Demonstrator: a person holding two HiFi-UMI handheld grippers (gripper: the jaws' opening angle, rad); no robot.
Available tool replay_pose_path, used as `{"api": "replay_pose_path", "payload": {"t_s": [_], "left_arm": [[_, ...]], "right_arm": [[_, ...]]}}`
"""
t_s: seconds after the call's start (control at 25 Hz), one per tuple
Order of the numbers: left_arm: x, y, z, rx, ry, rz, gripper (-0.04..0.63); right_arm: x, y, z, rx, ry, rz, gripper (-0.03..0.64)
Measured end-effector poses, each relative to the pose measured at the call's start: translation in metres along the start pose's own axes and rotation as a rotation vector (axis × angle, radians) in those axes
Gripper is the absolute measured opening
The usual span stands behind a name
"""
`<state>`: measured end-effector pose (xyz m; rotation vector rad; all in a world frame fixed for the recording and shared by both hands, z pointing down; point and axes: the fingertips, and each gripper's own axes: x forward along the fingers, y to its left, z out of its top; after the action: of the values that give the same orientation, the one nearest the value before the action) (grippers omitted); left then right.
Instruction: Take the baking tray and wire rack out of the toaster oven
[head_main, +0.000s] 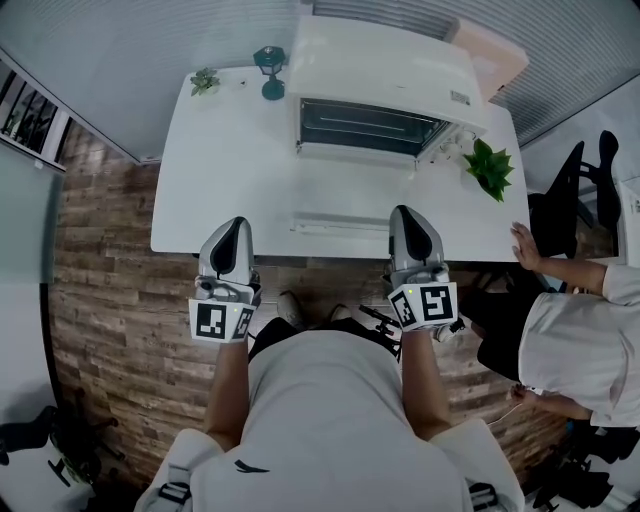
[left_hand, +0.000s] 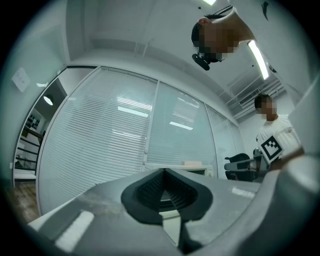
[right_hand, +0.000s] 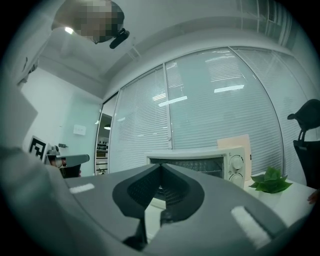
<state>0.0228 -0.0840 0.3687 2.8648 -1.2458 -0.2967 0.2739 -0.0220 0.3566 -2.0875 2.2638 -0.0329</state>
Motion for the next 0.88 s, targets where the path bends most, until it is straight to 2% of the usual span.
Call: {"api": "replay_pose_path", "payload": {"t_s": [0.24,0.44,0.88], "left_arm": [[0.007,0.022,-0.001,-0.019,0.009,-0.043,0.005],[0.015,0.033,-0.004,-0.032,0.015,-0.073,0.005],[0.07,0.039,-0.011,-0.029,0.001,-0.054,0.005]], "right_arm": [[0.016,0.008,0.002,0.005,0.0,-0.046,0.0],[0.03,0.011,0.007,-0.031,-0.005,-0.068,0.0],[0.074,-0.025,-0.002,-0.013,0.002,-0.041,0.001]]}}
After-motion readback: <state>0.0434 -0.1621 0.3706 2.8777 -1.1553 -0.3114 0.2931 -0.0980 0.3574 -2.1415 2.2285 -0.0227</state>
